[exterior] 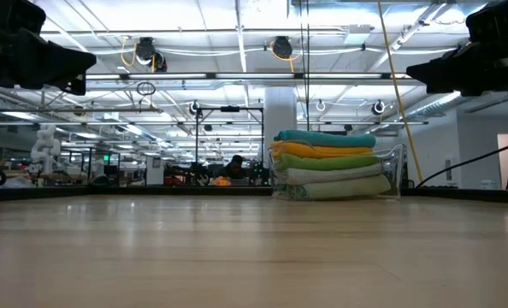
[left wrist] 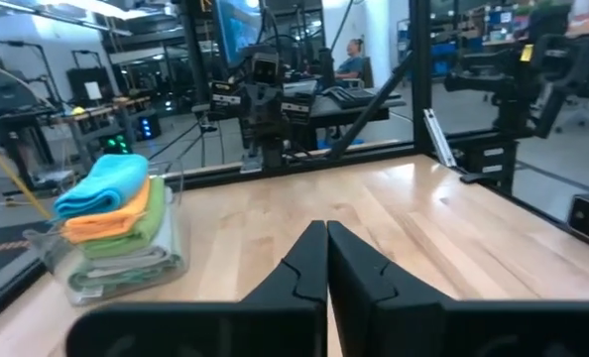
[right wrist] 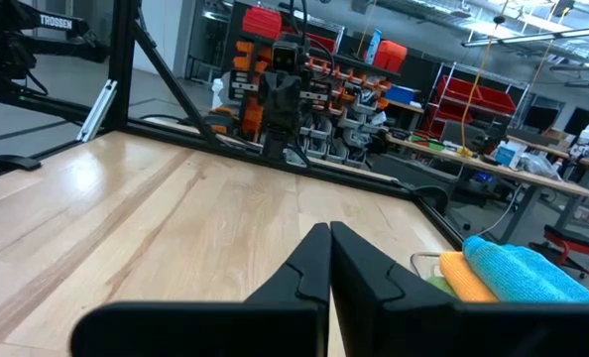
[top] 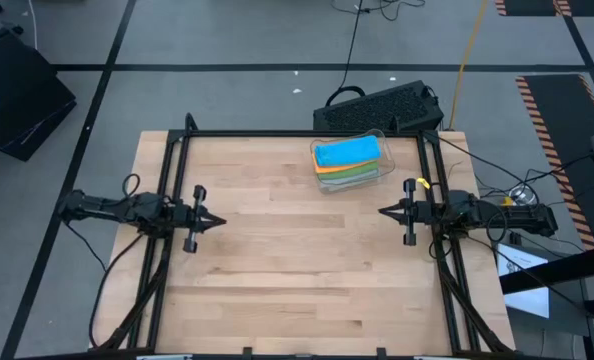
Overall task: Fold microfiber towels
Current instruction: Return to Home Position
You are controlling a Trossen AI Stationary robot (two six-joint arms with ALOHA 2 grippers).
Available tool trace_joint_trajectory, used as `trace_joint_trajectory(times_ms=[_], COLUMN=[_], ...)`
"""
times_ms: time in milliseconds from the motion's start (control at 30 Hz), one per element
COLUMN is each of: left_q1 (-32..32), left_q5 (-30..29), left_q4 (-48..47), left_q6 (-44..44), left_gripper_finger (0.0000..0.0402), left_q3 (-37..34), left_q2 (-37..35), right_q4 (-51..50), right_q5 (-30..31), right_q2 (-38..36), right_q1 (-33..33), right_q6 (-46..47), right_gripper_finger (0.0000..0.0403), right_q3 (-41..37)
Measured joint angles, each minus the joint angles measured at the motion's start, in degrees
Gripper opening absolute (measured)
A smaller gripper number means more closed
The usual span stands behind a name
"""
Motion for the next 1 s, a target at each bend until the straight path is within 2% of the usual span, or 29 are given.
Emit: trace_joint_trajectory(times_ms=[233,400,667,1000], left_q1=[1.9,1.9,1.9,1.9], left_q5=[1.0,-0.5,-0.7,-0.8], left_q4=[-0.2,-0.1,0.0,0.0], left_q6=[-2.1,-0.6,-2.0,-2.1], left_gripper_finger=[0.0010,0.0004,0.0039,0.0046], left_q3=[0.0,0.0,0.0,0.0], left_q2=[0.0,0.0,0.0,0.0], right_q4=[0.0,0.0,0.0,0.0], right_q5=[0.0,0.0,0.0,0.0], right_q2=[0.0,0.0,0.0,0.0], right_q1=[0.0,0.0,0.0,0.0], right_q6=[0.1,0.1,0.1,0.1], right_gripper_finger=[0.0000,0.0000,0.0000,0.0000], right_q3=[0.0,0.0,0.0,0.0])
